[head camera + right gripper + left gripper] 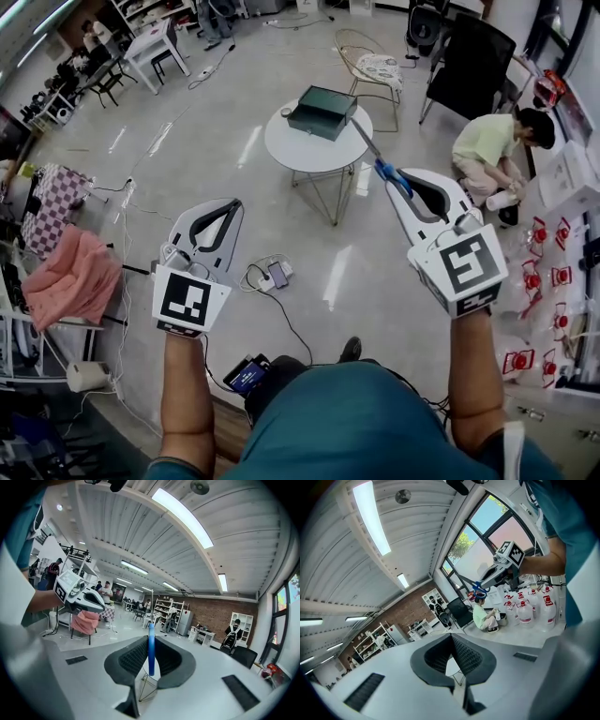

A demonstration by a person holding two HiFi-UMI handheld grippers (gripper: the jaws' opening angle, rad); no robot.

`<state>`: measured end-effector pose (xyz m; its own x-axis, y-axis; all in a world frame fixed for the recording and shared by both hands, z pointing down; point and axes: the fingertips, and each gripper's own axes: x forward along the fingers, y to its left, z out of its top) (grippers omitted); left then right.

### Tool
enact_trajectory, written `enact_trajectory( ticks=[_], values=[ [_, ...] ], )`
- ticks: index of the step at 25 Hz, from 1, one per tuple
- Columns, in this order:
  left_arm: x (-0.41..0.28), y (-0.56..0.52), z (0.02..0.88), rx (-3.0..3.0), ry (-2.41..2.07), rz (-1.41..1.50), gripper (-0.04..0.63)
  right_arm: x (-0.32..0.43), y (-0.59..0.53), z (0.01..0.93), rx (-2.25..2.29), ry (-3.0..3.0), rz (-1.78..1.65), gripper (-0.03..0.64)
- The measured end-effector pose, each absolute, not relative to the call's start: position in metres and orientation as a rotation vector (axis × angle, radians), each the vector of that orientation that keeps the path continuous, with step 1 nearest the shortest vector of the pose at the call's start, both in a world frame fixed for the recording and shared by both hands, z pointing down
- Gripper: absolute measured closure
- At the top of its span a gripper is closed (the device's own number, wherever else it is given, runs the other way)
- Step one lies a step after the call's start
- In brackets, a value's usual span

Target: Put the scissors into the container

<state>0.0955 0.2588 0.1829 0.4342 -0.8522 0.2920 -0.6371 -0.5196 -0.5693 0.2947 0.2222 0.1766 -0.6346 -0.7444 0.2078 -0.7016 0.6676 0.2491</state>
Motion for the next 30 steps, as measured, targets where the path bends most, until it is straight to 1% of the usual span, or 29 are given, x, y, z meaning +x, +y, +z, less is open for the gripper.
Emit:
enact_trajectory(
  ticks=[3,7,11,18,24,30],
  values=[
    [0.115,0.247,0.185,-2.317,1.251,-0.797,0.578,0.317,0.212,0.181,1.173,-2.586,-0.199,0.563],
    [0.125,0.233,0.196,-2.333,1.238,-0.818,0.578,0.331,0.201,0.19,1.195,-2.573,-0.172,0.563],
    [0.122,0.208,0.205,-2.348,1.218,-0.825,0.578,0.334,0.185,0.199,1.221,-2.543,-0.151,0.563],
    [0.109,0.132,0.212,-2.419,1.138,-0.731,0.578,0.333,0.138,0.199,1.327,-2.431,-0.146,0.563],
    [0.087,0.061,0.202,-2.455,1.06,-0.663,0.578,0.305,0.091,0.192,1.38,-2.367,-0.141,0.563],
    [0.064,0.007,0.204,-2.468,1.009,-0.66,0.578,0.285,0.05,0.192,1.432,-2.334,-0.121,0.563]
  ],
)
